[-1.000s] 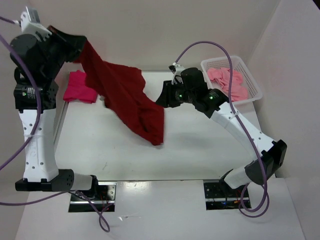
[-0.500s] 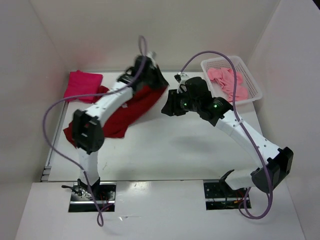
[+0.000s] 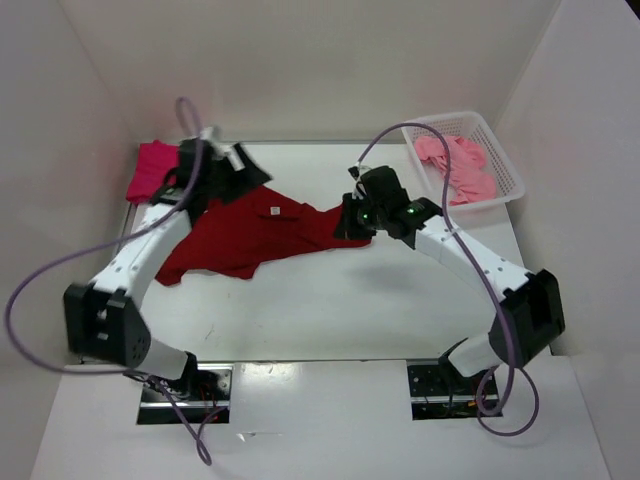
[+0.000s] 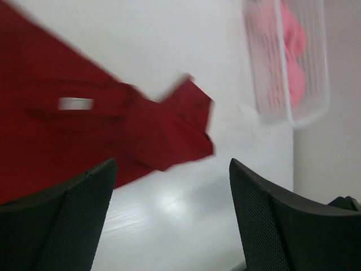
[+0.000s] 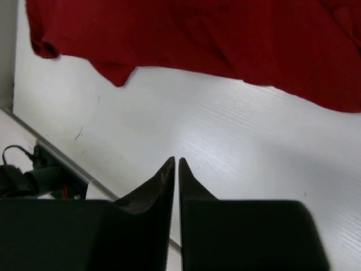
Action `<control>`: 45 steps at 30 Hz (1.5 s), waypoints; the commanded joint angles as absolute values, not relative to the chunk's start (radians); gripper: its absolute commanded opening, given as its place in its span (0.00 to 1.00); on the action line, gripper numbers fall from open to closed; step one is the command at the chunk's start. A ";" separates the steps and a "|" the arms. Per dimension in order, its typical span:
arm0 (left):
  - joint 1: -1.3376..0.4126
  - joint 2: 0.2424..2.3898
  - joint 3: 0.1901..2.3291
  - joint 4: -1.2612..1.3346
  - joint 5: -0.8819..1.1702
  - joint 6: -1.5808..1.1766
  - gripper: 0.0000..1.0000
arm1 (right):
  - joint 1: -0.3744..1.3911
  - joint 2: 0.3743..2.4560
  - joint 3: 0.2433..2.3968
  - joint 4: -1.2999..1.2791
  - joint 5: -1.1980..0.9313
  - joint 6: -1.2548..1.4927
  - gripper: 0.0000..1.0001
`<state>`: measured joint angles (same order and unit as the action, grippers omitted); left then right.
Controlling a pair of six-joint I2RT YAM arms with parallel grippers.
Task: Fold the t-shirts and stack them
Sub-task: Flatten out the tshirt
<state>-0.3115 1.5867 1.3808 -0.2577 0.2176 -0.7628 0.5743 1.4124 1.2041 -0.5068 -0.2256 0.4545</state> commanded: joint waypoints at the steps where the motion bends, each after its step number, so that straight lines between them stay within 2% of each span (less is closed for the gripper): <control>1: -0.155 1.393 1.136 -0.308 0.179 -0.736 0.86 | 0.575 1.508 1.250 -0.416 -0.218 0.433 0.10; 2: -0.058 1.325 1.023 -0.324 0.193 -0.724 0.86 | 0.575 1.585 1.306 -0.429 -0.209 0.419 0.22; 4: 0.027 1.264 0.930 -0.357 0.204 -0.724 0.86 | 0.575 1.661 1.354 -0.430 -0.187 0.370 0.40; 5: 0.085 1.223 0.892 -0.357 0.237 -0.724 0.86 | 0.575 1.696 1.396 -0.439 -0.151 0.356 0.52; 8: 0.120 1.197 0.790 -0.357 0.319 -0.742 0.86 | 0.525 1.821 1.469 -0.449 -0.112 0.331 0.65; 12: 0.120 1.187 0.706 -0.357 0.331 -0.769 0.88 | 0.476 1.910 1.515 -0.402 -0.112 0.345 0.71; 15: 0.120 1.187 0.681 -0.357 0.284 -0.787 0.88 | 0.476 2.005 1.618 -0.402 -0.147 0.319 0.73; 24: 0.120 1.184 0.635 -0.293 0.129 -0.844 0.89 | 0.476 2.253 1.871 -0.376 -0.282 0.319 0.73; 29: 0.175 1.267 0.653 -0.242 0.170 -0.865 0.90 | 0.476 2.351 1.966 -0.409 -0.295 0.319 0.73; 30: 0.175 1.290 0.663 -0.232 0.192 -0.865 0.90 | 0.476 2.361 1.967 -0.410 -0.305 0.319 0.66; 32: 0.175 1.356 0.693 -0.221 0.219 -0.856 0.90 | 0.476 2.370 1.976 -0.399 -0.305 0.319 0.44; 33: 0.175 1.370 0.693 -0.210 0.232 -0.856 0.88 | 0.476 2.370 1.976 -0.399 -0.314 0.331 0.28; 36: 0.175 1.390 0.733 -0.199 0.232 -0.835 0.87 | 0.476 2.370 1.976 -0.399 -0.314 0.331 0.09; 37: 0.175 1.402 0.748 -0.199 0.232 -0.818 0.86 | 0.476 2.358 1.955 -0.399 -0.286 0.345 0.00; 40: 0.152 1.423 0.805 -0.209 0.232 -0.795 0.86 | 0.440 2.235 1.782 -0.341 -0.250 0.411 0.00; 42: 0.141 1.440 0.836 -0.219 0.232 -0.779 0.86 | 0.420 2.094 1.594 -0.322 -0.212 0.458 0.00; 45: 0.130 1.470 0.874 -0.219 0.258 -0.755 0.86 | 0.382 1.949 1.427 -0.402 -0.114 0.540 0.00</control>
<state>0.1425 1.4467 0.8261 -0.2394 0.2237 -0.7990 0.4316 2.1204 1.5215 -0.3676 -0.2234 0.4454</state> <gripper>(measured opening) 0.858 0.009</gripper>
